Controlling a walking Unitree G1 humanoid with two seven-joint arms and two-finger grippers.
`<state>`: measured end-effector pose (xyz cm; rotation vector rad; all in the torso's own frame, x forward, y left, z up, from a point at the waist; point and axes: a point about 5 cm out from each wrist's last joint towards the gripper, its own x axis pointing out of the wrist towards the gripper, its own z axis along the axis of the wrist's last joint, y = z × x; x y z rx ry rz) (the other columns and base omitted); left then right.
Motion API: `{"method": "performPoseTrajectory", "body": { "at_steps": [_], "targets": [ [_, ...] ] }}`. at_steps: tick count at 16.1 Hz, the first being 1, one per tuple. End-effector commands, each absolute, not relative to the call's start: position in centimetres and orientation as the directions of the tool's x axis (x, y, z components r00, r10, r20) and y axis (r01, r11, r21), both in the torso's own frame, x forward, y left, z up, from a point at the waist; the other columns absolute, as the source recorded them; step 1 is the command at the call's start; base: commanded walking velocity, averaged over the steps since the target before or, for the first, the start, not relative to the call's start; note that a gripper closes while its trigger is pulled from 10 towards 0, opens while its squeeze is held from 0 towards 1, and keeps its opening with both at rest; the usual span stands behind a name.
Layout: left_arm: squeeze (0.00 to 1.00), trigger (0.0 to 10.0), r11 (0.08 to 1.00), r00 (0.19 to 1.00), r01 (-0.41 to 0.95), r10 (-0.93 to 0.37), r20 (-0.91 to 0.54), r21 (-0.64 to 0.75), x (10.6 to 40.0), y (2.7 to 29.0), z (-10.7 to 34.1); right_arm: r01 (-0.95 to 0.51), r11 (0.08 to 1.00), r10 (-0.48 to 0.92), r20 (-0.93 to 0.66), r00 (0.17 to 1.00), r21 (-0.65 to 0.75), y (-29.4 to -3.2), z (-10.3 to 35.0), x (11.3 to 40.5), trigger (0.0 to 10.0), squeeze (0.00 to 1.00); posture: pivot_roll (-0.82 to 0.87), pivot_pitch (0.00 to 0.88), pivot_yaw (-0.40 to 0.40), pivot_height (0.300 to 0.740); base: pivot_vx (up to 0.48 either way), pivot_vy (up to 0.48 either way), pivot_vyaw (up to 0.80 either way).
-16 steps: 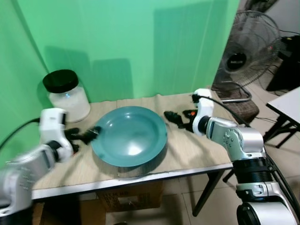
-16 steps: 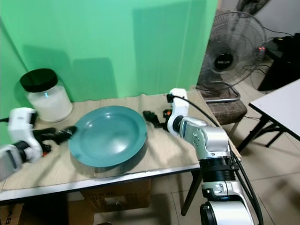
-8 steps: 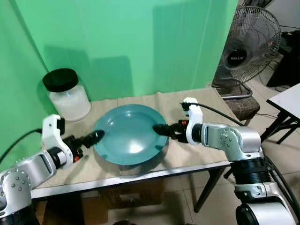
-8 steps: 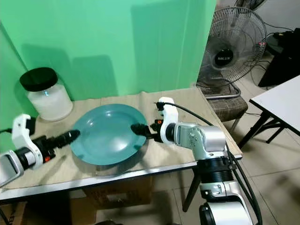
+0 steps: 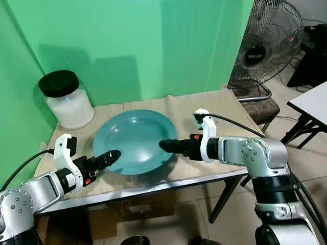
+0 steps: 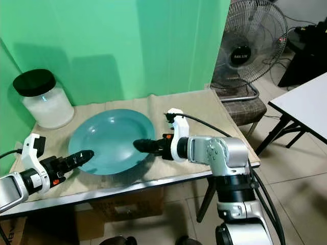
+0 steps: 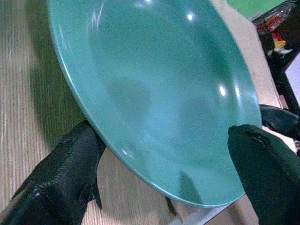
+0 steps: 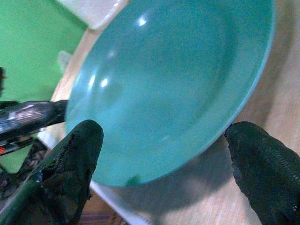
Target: Setting the table
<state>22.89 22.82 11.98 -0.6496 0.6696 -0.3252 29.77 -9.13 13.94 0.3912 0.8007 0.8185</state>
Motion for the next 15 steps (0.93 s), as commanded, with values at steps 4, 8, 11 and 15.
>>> {"method": "performPoseTrajectory", "body": {
  "at_steps": [4, 8, 11, 15],
  "targets": [
    [0.00, 0.0, 0.738, 0.759, 0.072, -0.477, -0.443, -0.671, 23.11, 22.78, 12.02, -0.531, 0.579, 0.815, -0.444, 0.372, 0.619, -8.42, 14.38, 28.91, 10.0, 0.00, 0.03, 0.034, 0.059, 0.740, 0.000, 0.000, 0.00],
    [0.00, 0.0, 0.729, 0.777, 0.054, -0.460, -0.430, -0.682, 23.10, 22.86, 11.55, -0.534, 0.576, 0.817, -0.452, 0.358, 0.619, -8.47, 14.12, 28.61, 10.0, 0.00, 0.02, 0.018, 0.059, 0.740, 0.000, 0.000, 0.00],
    [0.00, 0.0, 0.726, 0.805, 0.024, -0.421, -0.418, -0.687, 23.48, 23.35, 11.29, -0.540, 0.583, 0.813, -0.452, 0.368, 0.608, -8.63, 14.17, 28.61, 10.0, 0.00, 0.02, 0.005, 0.060, 0.740, 0.000, 0.000, 0.00],
    [0.00, 0.0, 0.729, 0.814, 0.008, -0.402, -0.419, -0.684, 23.77, 23.64, 11.15, -0.552, 0.580, 0.814, -0.448, 0.369, 0.600, -8.67, 14.36, 28.79, 10.0, 0.00, 0.02, 0.000, 0.059, 0.740, 0.000, 0.000, 0.00]
  ]
}}
